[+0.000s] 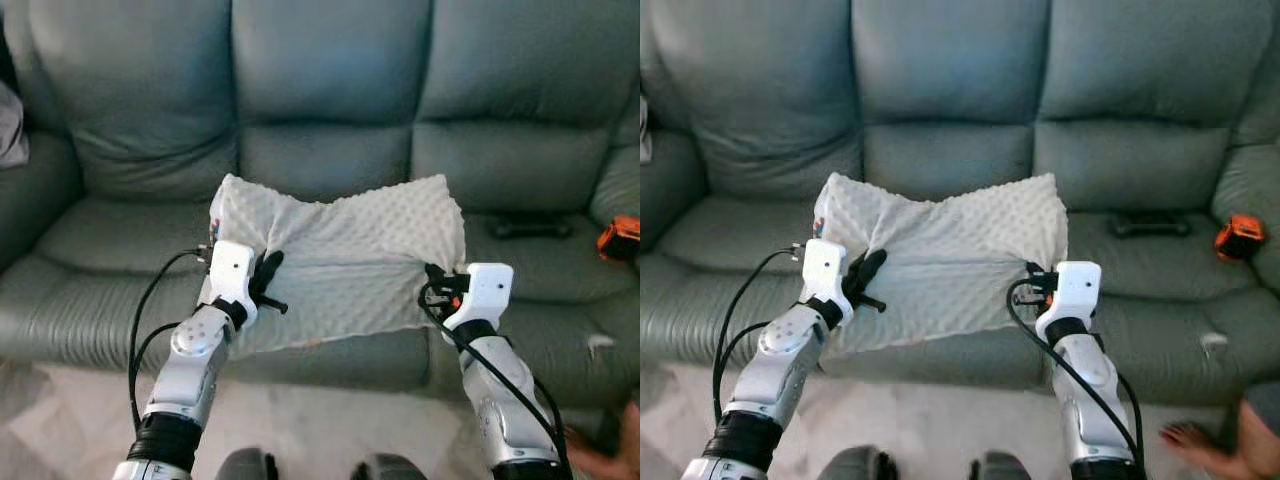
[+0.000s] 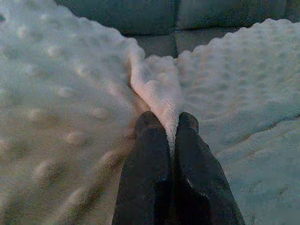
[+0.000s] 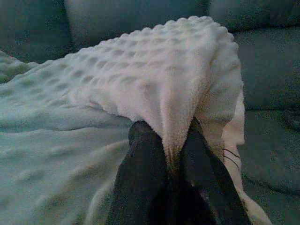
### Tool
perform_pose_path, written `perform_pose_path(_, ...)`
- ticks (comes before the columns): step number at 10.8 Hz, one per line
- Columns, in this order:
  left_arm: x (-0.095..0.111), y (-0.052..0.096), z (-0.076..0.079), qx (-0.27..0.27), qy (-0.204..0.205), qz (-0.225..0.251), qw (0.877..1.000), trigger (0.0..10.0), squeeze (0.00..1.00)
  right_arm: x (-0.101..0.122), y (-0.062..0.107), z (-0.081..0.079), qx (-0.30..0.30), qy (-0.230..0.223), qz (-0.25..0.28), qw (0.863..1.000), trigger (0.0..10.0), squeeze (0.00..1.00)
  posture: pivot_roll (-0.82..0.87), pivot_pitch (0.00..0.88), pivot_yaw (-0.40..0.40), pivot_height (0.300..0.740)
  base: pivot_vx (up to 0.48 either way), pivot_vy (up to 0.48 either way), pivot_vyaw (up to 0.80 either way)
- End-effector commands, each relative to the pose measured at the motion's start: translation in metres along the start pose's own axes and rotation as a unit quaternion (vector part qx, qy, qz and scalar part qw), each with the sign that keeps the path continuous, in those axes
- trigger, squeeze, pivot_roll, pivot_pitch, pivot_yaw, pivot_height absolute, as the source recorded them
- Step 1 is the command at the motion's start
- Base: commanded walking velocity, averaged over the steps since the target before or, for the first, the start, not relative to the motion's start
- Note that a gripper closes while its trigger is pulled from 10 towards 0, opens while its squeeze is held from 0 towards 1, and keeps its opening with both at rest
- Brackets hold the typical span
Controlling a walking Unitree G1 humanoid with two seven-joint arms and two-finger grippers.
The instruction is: Move the pillow to the sofa
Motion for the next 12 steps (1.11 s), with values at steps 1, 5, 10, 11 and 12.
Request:
perform_pose_path(1, 0.0026, 0.0019, -0.0076, 0.010, -0.001, -0.002, 1.000, 10.0, 0.00, 0.0079, -0.0031, -0.0079, 0.012, -0.003, 0.017, 1.000, 10.0, 0.00, -0.10, 0.060, 0.003, 0.740, 0.277, 0.390, 0.00)
perform_pose_path(5, 0.0039, 0.0018, -0.0051, 0.008, -0.017, 0.004, 1.000, 10.0, 0.00, 0.0061, -0.0031, -0.0087, 0.013, -0.004, 0.013, 1.000, 10.0, 0.00, -0.10, 0.065, 0.004, 0.740, 0.000, 0.208, 0.00)
perform_pose_path(10, 0.0013, 0.0027, -0.0004, 0.000, -0.024, -0.002, 1.000, 10.0, 0.00, 0.0026, -0.0031, -0.0107, 0.014, -0.003, 0.005, 1.000, 10.0, 0.00, -0.10, 0.077, 0.006, 0.740, 0.000, 0.000, -0.62)
perform_pose_path(11, 0.0023, 0.0027, 0.0003, -0.003, -0.023, -0.001, 1.000, 10.0, 0.00, 0.0027, -0.0029, -0.0109, 0.013, -0.006, 0.006, 1.000, 10.0, 0.00, -0.10, 0.077, 0.007, 0.740, 0.000, 0.000, -0.56)
perform_pose_path(12, 0.0029, 0.0030, -0.0001, -0.003, -0.023, -0.001, 1.000, 10.0, 0.00, 0.0028, -0.0026, -0.0115, 0.013, -0.005, 0.007, 1.000, 10.0, 0.00, -0.10, 0.081, 0.008, 0.740, 0.000, 0.000, 0.00)
Point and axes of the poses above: a point about 5 cm out from each wrist's last joint towards the gripper, its own y axis pointing back from the gripper into the wrist, its own x axis along the axis of the wrist's last joint, z = x × y, the point moved 2 cm from there along -y, pointing out of the wrist towards the gripper, and after that the axes turned 2 degrees about -y, right-handed, at the moved point
